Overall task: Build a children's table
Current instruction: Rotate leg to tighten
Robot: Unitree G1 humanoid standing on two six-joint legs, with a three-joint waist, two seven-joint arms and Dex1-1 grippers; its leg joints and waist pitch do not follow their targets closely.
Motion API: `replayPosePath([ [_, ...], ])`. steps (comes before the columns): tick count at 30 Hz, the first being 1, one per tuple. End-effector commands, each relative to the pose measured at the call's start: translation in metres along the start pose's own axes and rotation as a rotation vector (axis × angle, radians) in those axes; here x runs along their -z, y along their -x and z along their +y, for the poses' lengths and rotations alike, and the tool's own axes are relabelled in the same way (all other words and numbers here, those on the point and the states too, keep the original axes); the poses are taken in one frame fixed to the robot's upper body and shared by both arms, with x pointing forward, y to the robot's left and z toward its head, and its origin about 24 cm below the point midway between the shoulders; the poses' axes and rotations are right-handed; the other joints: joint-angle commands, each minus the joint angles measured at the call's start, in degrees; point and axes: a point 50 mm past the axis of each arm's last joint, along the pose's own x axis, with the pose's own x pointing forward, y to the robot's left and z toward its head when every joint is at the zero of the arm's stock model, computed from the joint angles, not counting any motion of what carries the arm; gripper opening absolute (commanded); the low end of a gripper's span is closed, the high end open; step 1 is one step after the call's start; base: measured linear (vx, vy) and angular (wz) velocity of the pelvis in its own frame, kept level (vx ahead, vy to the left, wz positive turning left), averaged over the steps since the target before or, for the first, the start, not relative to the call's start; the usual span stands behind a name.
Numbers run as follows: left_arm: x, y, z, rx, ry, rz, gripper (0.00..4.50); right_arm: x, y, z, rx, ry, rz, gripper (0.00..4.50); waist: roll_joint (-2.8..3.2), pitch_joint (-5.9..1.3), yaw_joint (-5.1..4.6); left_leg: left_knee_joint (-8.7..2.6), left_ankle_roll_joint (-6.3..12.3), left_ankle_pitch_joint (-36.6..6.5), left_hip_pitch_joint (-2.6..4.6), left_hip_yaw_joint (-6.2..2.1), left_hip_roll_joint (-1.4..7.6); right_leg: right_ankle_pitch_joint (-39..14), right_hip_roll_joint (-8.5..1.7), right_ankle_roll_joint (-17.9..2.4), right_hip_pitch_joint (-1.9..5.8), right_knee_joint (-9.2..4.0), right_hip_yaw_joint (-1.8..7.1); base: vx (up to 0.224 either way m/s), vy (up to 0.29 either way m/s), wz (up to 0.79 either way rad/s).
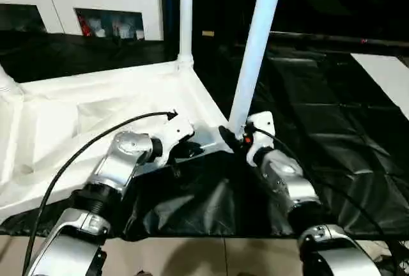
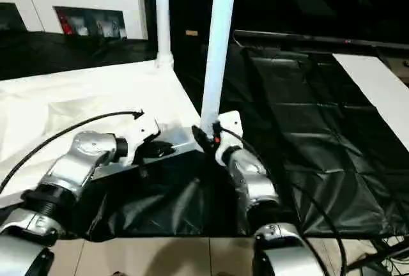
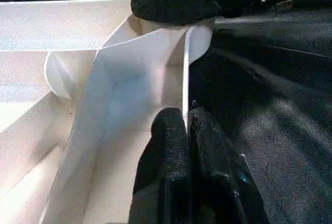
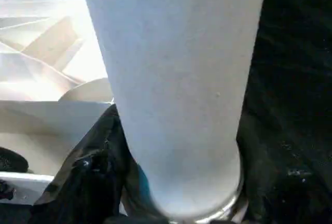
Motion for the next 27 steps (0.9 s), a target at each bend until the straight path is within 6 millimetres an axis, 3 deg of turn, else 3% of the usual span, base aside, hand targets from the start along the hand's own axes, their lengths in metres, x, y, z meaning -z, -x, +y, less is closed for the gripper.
replayPosePath([
  [1,-0.017,-0.022,-0.016,0.086,-0.045,-0.042,0.0,-0.01,-0.019,0.045,-0.213,0.011,-0.029,3.35,0.3,-2.91,-0.01,-4.93,-1.23,-22.1,0.72,-1.43,1.75,-23.6,-3.13,-8.7,1.11,-5.61,2.52,0.0,0.0,0.0],
  [5,-0.01,-0.006,-0.012,0.146,-0.057,-0.02,0.0,-0.011,-0.009,0.025,-0.264,0.044,-0.017,3.66,0.7,-3.2,-0.09,-4.93,-0.55,-19.5,0.18,-1.38,1.83,-18.3,-3.13,-10.2,1.77,-4.93,2.6,0.0,0.0,0.0],
  [6,-0.008,-0.003,-0.012,0.165,-0.066,-0.017,0.0,-0.011,-0.005,0.02,-0.291,0.062,-0.007,3.76,0.64,-3.28,-0.06,-4.81,-0.17,-18.3,0.26,-1.21,1.81,-15.6,-3.02,-11.1,1.78,-4.68,2.62,0.0,0.0,0.0],
  [7,-0.006,0.004,-0.012,0.212,-0.088,-0.018,0.0,-0.011,0.001,0.009,-0.326,0.104,0.021,3.79,0.21,-3.36,0.0,-4.59,0.52,-17.1,0.22,-1.02,1.72,-14.0,-3.02,-11.9,1.94,-4.54,2.61,0.0,0.0,0.0],
  [8,-0.005,0.005,-0.012,0.228,-0.095,-0.017,0.0,-0.011,0.003,0.006,-0.334,0.113,0.027,3.85,0.35,-3.51,0.1,-4.49,0.83,-16.0,0.14,-1.04,1.73,-12.6,-3.06,-12.3,2.12,-4.22,2.63,0.0,0.0,0.0],
  [11,-0.001,0.014,-0.013,0.292,-0.118,-0.001,0.0,-0.013,0.011,-0.004,-0.407,0.156,0.058,4.07,0.4,-3.95,0.32,-3.86,2.94,-9.9,0.3,-0.55,1.74,-2.7,-2.84,-15.3,2.33,-3.04,2.68,0.056,-0.013,0.04],
  [12,0.0,0.016,-0.013,0.307,-0.126,0.0,0.0,-0.014,0.013,-0.006,-0.438,0.17,0.068,4.07,0.46,-4.18,0.66,-3.54,4.44,-6.9,0.38,-0.35,1.64,2.1,-2.69,-16.4,2.4,-2.53,2.63,0.054,-0.013,0.04],
  [13,0.0,0.019,-0.012,0.322,-0.128,-0.001,0.0,-0.015,0.016,-0.008,-0.48,0.186,0.081,4.07,0.41,-4.24,0.73,-3.41,5.63,-4.3,0.06,-0.35,1.54,5.7,-2.58,-17.3,2.71,-2.08,2.55,0.0,0.0,0.0],
  [14,0.001,0.022,-0.012,0.345,-0.131,-0.003,0.0,-0.017,0.021,-0.011,-0.535,0.197,0.097,4.07,0.38,-4.14,0.77,-3.35,6.14,-4.1,0.1,-0.26,1.55,6.2,-2.53,-17.4,2.59,-2.11,2.52,0.0,0.0,0.0],
  [17,0.003,0.029,-0.012,0.397,-0.129,0.005,0.0,-0.02,0.031,-0.017,-0.671,0.224,0.154,4.07,0.34,-4.0,1.64,-3.25,6.83,-4.9,0.15,-0.08,1.96,4.8,-2.41,-17.9,2.7,-2.05,2.31,0.0,0.0,0.0],
  [20,0.006,0.033,-0.013,0.436,-0.127,0.017,0.0,-0.019,0.038,-0.02,-0.755,0.239,0.214,4.07,0.39,-3.66,2.09,-3.51,4.89,-8.7,0.32,-0.09,2.17,-1.4,-2.69,-17.2,2.37,-2.52,2.35,0.0,0.0,0.0],
  [22,0.008,0.036,-0.013,0.452,-0.127,0.023,0.0,-0.018,0.04,-0.021,-0.782,0.253,0.238,4.07,0.26,-3.36,2.14,-3.86,2.58,-12.8,0.5,-0.23,2.25,-8.4,-2.9,-15.7,2.16,-3.25,2.41,0.0,0.0,0.0],
  [25,0.01,0.039,-0.014,0.471,-0.125,0.033,0.0,-0.018,0.041,-0.021,-0.812,0.258,0.261,4.07,0.26,-3.2,2.1,-4.13,0.53,-15.9,0.74,-0.42,2.27,-14.8,-3.05,-13.7,1.92,-3.85,2.58,0.0,0.0,0.0],
  [27,0.012,0.041,-0.014,0.478,-0.122,0.039,0.0,-0.018,0.041,-0.02,-0.824,0.255,0.268,3.92,0.17,-3.26,2.08,-4.21,0.35,-15.1,0.59,-0.53,2.26,-14.7,-3.05,-13.3,1.97,-3.83,2.6,0.0,0.0,0.0],
])
